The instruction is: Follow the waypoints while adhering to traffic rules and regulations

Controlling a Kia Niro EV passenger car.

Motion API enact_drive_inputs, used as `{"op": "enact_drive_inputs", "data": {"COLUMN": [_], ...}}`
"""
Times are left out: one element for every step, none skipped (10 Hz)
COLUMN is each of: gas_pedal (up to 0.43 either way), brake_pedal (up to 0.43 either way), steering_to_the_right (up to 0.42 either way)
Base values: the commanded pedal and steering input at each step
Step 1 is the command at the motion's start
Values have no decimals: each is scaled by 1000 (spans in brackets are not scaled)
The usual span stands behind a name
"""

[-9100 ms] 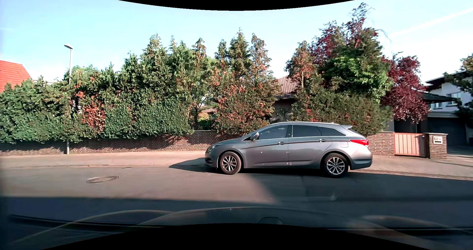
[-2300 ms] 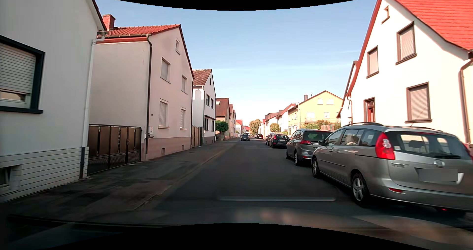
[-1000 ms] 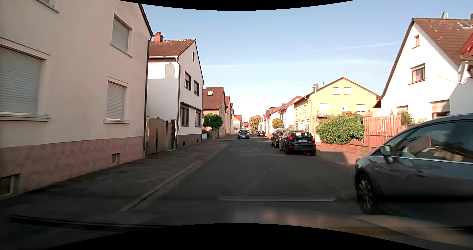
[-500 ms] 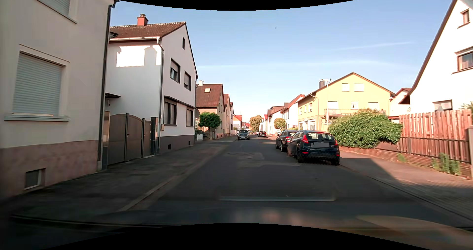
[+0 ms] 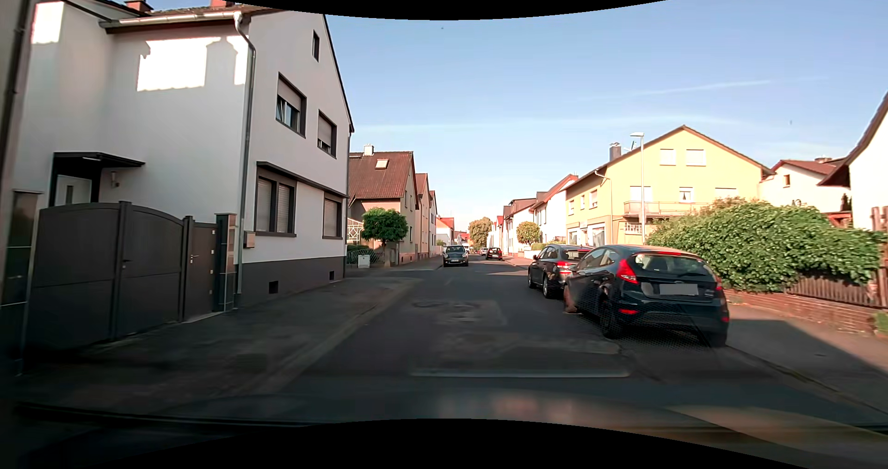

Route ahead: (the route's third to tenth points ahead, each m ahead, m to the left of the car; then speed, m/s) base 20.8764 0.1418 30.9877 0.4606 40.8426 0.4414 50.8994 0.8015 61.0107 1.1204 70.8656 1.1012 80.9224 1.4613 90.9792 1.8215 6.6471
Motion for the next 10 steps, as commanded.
{"op": "enact_drive_inputs", "data": {"gas_pedal": [0, 0, 0, 0, 0, 0, 0, 0, 0, 0], "brake_pedal": [116, 134, 140, 140, 152, 165, 177, 183, 189, 201], "steering_to_the_right": [0, 0, -1, -2, -3, -3, -3, -3, -2, -1]}}
